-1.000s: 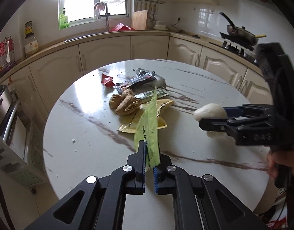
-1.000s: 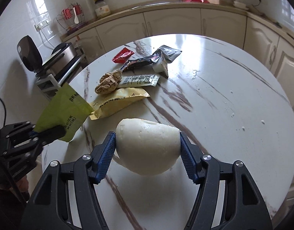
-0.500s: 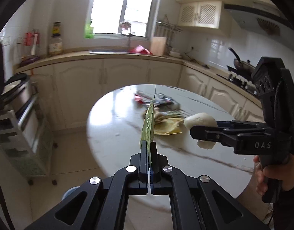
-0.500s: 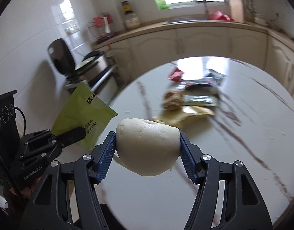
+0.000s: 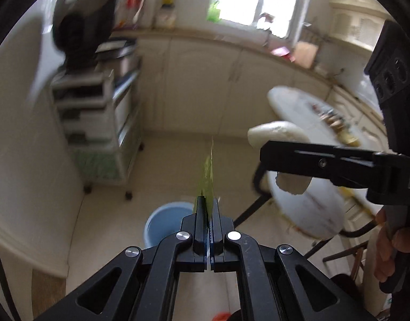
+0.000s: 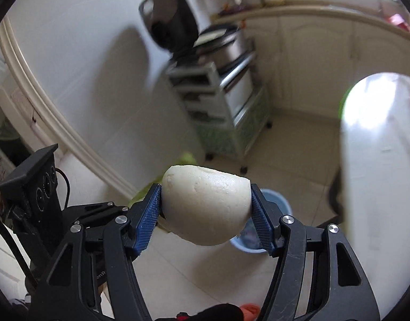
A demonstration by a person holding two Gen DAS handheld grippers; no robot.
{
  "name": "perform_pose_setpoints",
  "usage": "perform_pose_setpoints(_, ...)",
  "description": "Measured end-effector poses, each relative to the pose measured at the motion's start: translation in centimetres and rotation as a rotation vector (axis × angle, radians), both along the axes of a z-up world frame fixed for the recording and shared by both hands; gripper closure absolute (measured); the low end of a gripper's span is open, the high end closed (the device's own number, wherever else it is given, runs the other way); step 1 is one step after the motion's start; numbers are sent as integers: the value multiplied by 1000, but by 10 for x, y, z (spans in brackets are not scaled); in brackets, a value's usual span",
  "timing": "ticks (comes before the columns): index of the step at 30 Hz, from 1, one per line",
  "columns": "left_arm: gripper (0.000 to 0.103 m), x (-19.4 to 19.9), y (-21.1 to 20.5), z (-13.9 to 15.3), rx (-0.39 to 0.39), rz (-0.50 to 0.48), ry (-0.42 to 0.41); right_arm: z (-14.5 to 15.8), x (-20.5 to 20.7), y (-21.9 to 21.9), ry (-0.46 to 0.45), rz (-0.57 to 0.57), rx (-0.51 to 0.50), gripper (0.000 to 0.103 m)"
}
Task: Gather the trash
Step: 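Carry both items over the blue bin and open both grippers, then move both tools back toward the table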
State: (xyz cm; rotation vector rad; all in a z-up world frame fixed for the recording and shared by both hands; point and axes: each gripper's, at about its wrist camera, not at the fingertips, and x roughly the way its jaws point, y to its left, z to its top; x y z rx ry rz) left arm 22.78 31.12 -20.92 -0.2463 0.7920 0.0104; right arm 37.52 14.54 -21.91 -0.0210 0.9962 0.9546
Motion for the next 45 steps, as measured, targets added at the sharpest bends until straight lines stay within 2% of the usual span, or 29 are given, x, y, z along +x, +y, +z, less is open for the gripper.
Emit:
perform_pose_setpoints(4,103,11,22,-41,-51,35,86,-42,3,32,-9,25,-96,42)
perform_pose_setpoints(7,103,45,23,-63,-102,9,111,-74,16,37,13,8,-153,42)
perform_pose_setpoints(10,103,78,24,-84,-120,-15,149,-100,32,37,35,-17,-204,42)
perform_pose_setpoints(14,103,111,24,-113,-99,-18,229,-123,54,30,64,-47,-235,42)
perform_pose_setpoints(17,95,133,20,-125,-80,-14,286,-138,73,31,93,-60,-242,42)
perform_pose_setpoints(18,84,137,20,-127,-69,-6,298,-144,79,33,105,-65,-243,42)
perform_pose_setpoints(19,69,139,21,-127,-55,2,304,-150,86,35,113,-70,-240,42)
perform_pose_setpoints(20,63,141,23,-127,-38,23,301,-155,88,36,121,-73,-239,42)
perform_pose_setpoints(21,59,139,27,-126,-23,40,298,-160,92,39,126,-75,-244,42)
perform_pose_setpoints(26,58,124,31,-118,10,71,305,-172,101,43,166,-99,-208,37)
perform_pose_setpoints(30,58,100,21,-97,20,111,268,-154,93,48,130,-101,-190,18)
perform_pose_setpoints(34,55,52,16,-56,33,164,189,-117,71,51,72,-83,-158,14)
perform_pose_setpoints(37,48,22,10,-19,48,194,102,-76,48,45,10,-84,-105,10)
perform_pose_setpoints(40,46,-7,-2,21,98,199,4,-29,27,32,-70,-110,-28,9)
perform_pose_setpoints(42,41,-24,-17,48,127,186,-56,3,13,15,-128,-142,14,3)
perform_pose_setpoints(45,37,-45,-48,82,164,145,-151,48,-3,-20,-194,-183,83,2)
